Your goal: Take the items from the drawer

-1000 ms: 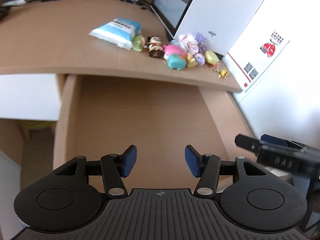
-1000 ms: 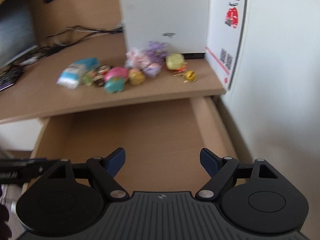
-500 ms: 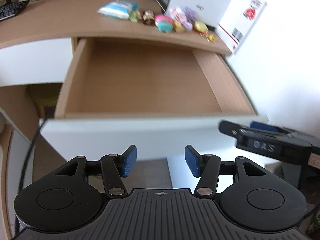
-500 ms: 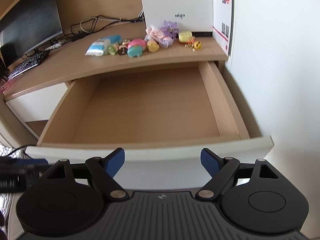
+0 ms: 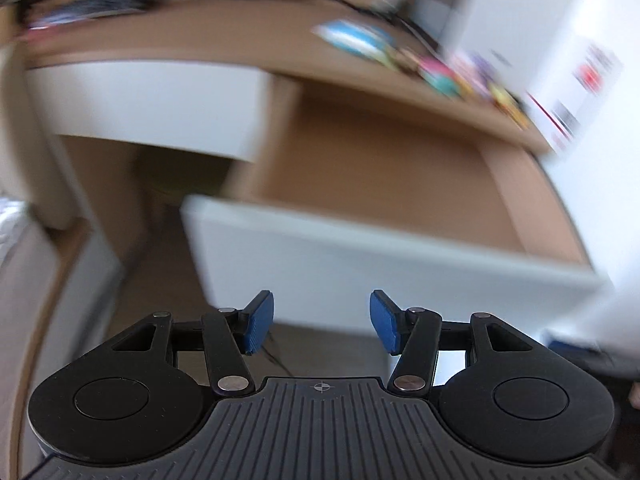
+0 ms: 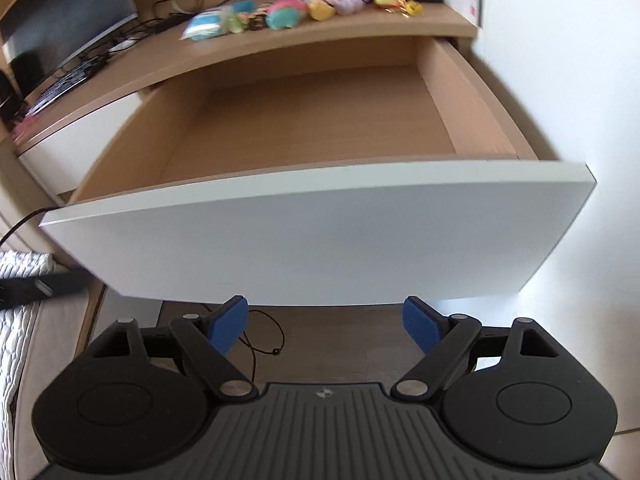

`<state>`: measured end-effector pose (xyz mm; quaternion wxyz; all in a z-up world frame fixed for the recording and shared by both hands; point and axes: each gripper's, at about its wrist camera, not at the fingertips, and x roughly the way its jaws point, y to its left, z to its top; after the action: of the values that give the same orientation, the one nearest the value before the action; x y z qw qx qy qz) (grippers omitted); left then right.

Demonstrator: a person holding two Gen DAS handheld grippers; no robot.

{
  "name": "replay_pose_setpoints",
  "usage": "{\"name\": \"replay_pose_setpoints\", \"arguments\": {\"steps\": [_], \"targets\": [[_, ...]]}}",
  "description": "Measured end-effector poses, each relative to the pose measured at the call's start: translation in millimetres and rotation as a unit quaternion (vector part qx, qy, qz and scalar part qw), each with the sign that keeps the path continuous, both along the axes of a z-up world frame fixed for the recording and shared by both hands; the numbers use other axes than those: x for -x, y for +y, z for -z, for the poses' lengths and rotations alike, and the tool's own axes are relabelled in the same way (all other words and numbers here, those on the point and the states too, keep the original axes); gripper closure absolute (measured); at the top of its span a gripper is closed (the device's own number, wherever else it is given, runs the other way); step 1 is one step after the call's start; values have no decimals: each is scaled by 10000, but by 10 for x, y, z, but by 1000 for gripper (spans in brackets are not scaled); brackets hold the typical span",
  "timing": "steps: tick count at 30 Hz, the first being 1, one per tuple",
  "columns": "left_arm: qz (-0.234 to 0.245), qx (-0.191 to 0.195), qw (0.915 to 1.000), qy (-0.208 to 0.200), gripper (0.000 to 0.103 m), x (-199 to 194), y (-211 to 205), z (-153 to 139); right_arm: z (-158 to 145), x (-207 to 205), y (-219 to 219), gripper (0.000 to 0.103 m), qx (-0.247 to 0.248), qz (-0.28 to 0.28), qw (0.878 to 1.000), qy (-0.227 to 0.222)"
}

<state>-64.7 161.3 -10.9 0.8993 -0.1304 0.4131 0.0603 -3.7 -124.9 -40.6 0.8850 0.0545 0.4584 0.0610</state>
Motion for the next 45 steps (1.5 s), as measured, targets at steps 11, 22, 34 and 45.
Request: {"name": "replay_pose_setpoints", "arguments": {"steps": [11, 22, 34, 45], "targets": [[-435, 160, 9988, 153, 45, 25, 186, 151, -36, -11, -40, 18, 64, 174, 9997, -188], [810, -297, 9948, -544, 45, -68, -602, 197, -175, 19, -88, 18, 450, 369, 9923, -1090], [755, -354, 9954, -471, 45, -295, -703, 277, -71, -146, -128, 17, 560, 420, 9916, -1086], [580, -228, 9966, -536, 44, -523, -702, 291, -184, -261, -135, 18, 846, 565, 9865, -1284]]}}
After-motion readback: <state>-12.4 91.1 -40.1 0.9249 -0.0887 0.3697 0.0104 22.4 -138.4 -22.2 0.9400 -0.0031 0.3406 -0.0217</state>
